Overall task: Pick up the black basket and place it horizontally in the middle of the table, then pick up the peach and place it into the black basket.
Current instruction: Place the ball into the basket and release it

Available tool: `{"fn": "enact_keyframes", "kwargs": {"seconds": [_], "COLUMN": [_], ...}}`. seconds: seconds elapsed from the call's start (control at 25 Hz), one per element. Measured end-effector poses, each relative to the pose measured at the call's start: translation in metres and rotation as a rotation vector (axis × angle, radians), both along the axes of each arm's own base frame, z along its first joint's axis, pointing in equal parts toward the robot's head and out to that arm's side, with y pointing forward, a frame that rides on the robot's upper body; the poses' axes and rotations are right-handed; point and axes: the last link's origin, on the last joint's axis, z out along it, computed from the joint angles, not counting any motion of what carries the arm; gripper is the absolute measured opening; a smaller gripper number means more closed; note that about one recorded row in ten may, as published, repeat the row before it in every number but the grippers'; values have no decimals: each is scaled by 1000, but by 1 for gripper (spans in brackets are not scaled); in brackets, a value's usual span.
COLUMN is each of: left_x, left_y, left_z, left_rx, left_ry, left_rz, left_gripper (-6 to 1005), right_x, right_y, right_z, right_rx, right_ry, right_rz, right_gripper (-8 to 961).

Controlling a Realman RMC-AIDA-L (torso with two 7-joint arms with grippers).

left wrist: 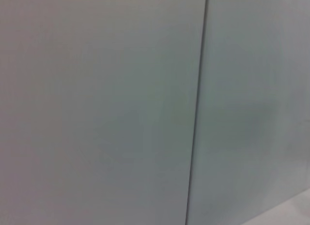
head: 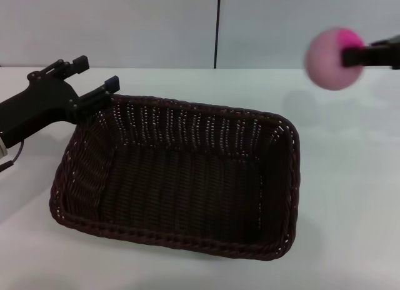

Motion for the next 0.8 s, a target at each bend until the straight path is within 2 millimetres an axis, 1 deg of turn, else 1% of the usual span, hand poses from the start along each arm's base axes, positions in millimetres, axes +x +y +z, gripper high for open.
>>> {"fn": "enact_keyframes", "kwargs": {"seconds": [0.04, 0.08, 0.12, 0.16, 0.2, 0.24, 0.28, 0.32, 0.36, 0.4, 0.44, 0.48, 0.64, 0.76, 0.8], "left_x": [-1, -1, -3, -6, -6, -8, -12, -12, -15, -15, -16, -17, -22, -25, -25], "left_y": [0, -1, -1, -3, -3, -4, -5, -5, -6, -6, -6, -6, -8, -8, -8], "left_z": [0, 1, 1, 3, 3, 4, 5, 5, 6, 6, 7, 7, 7, 7, 7], "left_rx": [5, 13, 22, 42, 42, 51, 65, 65, 77, 77, 83, 88, 100, 109, 109], "left_ry": [-7, -13, -19, -34, -34, -43, -61, -61, -76, -76, -79, -80, -87, -109, -109], "left_rz": [2, 5, 7, 13, 13, 18, 32, 32, 45, 45, 49, 51, 68, 84, 84], "left_gripper": [756, 756, 756, 756, 756, 756, 756, 756, 756, 756, 756, 756, 757, 757, 757], "right_x": [-16, -23, -23, -33, -33, -36, -41, -41, -44, -44, -46, -47, -46, -40, -40], "right_y": [0, 0, 0, 1, 1, 3, 5, 5, 6, 6, 6, 6, 5, 4, 4], "right_z": [-15, -25, -25, -46, -46, -57, -75, -75, -91, -91, -101, -106, -111, -107, -107], "right_rx": [-64, -105, -105, -178, -178, -210, -264, -264, -325, -325, -364, -382, -409, -394, -394], "right_ry": [11, 20, 20, 38, 38, 46, 51, 51, 58, 58, 68, 73, 82, 87, 87], "right_rz": [65, 93, 93, 128, 128, 138, 162, 162, 181, 181, 188, 191, 193, 190, 190], "right_gripper": [115, 110, 106, 102, 98, 94, 89, 85, 81, 84, 87, 90, 201, 285, 331]}}
